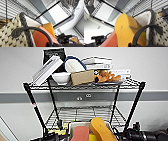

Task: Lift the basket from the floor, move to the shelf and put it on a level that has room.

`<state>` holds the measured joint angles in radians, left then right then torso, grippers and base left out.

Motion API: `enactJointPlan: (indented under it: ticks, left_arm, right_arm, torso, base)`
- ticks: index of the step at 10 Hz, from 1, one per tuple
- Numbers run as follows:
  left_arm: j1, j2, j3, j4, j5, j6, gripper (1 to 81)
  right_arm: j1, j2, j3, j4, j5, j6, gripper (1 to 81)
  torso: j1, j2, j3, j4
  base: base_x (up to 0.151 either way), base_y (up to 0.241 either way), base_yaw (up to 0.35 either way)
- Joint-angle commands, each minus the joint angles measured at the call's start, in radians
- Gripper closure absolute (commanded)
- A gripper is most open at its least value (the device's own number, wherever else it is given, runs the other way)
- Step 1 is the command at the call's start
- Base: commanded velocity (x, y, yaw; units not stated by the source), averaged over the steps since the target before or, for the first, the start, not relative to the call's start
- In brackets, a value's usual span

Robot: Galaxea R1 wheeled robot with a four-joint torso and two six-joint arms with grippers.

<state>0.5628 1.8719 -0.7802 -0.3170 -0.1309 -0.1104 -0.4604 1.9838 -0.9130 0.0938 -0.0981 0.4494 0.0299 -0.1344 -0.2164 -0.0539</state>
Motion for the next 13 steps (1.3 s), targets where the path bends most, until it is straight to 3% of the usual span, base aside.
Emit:
enactJointPlan:
  ticks: [1, 8, 13]
  left_arm:
    - [-0.183, -0.040, 0.078, -0.040, 0.013, 0.006, 81.1]
    - [-0.355, -0.039, 0.085, -0.160, 0.077, 0.006, 81.1]
    - [-0.439, -0.031, 0.067, -0.198, 0.089, 0.006, 81.1]
  right_arm:
    - [0.183, -0.037, 0.068, 0.066, 0.008, 0.002, 81.1]
    - [0.346, -0.041, 0.082, 0.168, -0.057, 0.002, 81.1]
    - [0.433, -0.031, 0.068, 0.202, -0.068, 0.002, 81.1]
  torso:
    - [0.000, 0.000, 0.000, 0.000]
    - [0.000, 0.000, 0.000, 0.000]
    - [0.000, 0.000, 0.000, 0.000]
  base:
    - [0.000, 0.000, 0.000]
    - [0.000, 0.000, 0.000]
    - [0.000, 0.000, 0.000]
